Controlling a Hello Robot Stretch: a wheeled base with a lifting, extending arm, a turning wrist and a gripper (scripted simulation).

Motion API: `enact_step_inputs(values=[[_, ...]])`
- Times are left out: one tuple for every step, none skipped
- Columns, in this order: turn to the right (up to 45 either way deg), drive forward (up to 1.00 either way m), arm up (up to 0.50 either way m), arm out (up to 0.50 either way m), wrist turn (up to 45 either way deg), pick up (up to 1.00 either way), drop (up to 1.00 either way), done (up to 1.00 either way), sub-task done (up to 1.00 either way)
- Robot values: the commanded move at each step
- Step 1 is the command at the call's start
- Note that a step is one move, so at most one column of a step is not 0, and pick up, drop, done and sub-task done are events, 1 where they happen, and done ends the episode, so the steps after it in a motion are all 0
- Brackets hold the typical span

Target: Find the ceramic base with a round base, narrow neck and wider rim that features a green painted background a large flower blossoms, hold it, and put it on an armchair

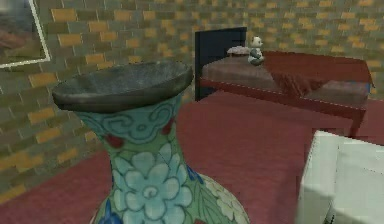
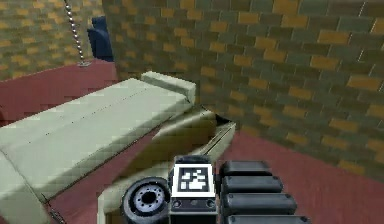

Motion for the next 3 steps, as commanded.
enact_step_inputs(values=[[0.0,1.00,0.00,0.00,0.0,0.00,0.00,0.00,0.00],[6.0,0.00,0.00,0.00,0.0,0.00,0.00,0.00,0.00],[0.0,0.20,0.00,0.00,0.0,0.00,0.00,0.00,0.00]])
